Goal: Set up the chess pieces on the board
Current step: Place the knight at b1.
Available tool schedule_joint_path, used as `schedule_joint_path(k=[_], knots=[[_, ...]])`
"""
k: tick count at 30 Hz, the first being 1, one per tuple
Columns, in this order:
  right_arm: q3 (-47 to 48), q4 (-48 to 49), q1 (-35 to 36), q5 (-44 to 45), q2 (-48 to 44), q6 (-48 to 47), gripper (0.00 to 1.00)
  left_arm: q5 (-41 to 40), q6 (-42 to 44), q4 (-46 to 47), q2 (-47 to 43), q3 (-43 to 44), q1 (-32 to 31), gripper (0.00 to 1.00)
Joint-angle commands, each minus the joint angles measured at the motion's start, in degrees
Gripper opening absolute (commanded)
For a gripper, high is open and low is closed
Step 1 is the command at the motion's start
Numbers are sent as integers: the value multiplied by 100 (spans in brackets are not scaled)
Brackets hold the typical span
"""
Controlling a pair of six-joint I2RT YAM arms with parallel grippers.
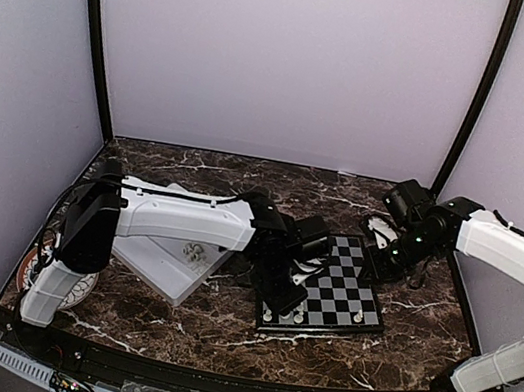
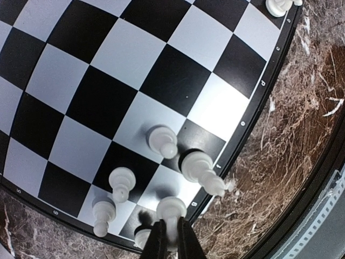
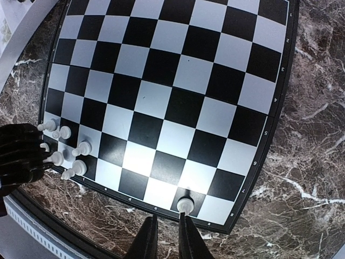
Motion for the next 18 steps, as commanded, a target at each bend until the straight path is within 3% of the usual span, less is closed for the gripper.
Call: schedule_joint_path(k=[1, 18], knots=[[-54, 62, -26, 2, -96, -55, 16, 39, -111, -62, 54, -37, -45, 0], [-116, 85, -22, -26, -130, 2, 16, 82, -178, 9, 137, -33, -45, 8]])
